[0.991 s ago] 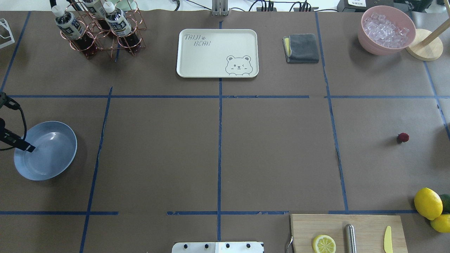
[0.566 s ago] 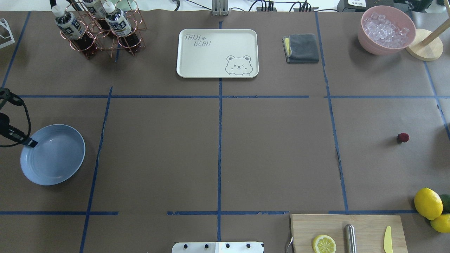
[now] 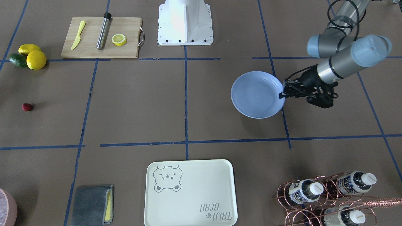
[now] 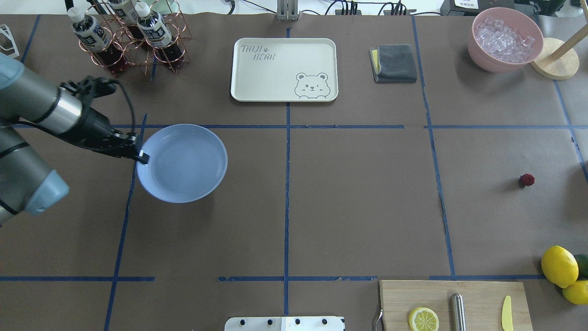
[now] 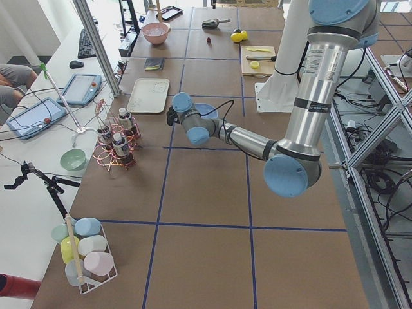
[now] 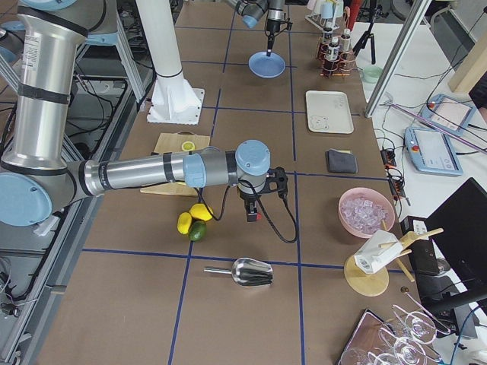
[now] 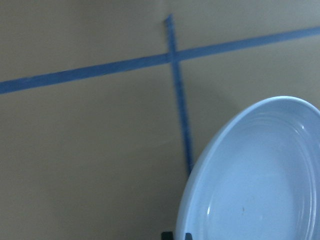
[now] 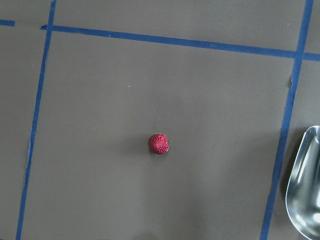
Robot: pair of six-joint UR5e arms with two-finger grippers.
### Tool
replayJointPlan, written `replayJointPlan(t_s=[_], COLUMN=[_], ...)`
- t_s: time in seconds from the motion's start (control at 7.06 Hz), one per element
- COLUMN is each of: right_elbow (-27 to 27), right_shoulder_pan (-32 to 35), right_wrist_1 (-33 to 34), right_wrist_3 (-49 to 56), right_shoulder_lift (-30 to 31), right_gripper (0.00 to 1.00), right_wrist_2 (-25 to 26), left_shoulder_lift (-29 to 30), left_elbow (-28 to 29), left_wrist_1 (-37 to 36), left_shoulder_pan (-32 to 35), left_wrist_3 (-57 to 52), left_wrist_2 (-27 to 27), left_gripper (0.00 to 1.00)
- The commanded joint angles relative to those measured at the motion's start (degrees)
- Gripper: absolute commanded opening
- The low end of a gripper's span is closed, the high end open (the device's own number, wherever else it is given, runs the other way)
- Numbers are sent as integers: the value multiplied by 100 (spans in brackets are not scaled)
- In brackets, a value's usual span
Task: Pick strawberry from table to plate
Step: 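Slide the light blue plate with the left gripper to the table center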
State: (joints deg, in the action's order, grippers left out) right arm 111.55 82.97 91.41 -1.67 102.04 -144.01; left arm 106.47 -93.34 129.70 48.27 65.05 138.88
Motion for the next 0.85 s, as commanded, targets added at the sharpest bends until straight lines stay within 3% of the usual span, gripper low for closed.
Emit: replayJointPlan(t_s=[0.0, 0.14, 0.28, 0.71], right_elbow=[-2, -2, -2, 7], right_shoulder_pan=[0, 0, 0, -9], right_wrist_1=[0, 0, 0, -9], right_wrist_3=[0, 0, 0, 0], right_shoulder_lift=[0, 0, 0, -9], right_gripper=[100, 100, 100, 100], right_wrist_2=[-13, -30, -30, -30], left_shoulder_lift=[994, 1425, 1560, 1543], left_elbow=[244, 663, 790, 922], left_wrist_1=[134, 160, 161, 415], left_shoulder_pan=[-1348, -1599, -1758, -1883], left_wrist_3=[1638, 1851, 1854, 1845], left_wrist_2=[-1259, -1867, -2143, -2277], left_gripper=[0, 0, 0, 0])
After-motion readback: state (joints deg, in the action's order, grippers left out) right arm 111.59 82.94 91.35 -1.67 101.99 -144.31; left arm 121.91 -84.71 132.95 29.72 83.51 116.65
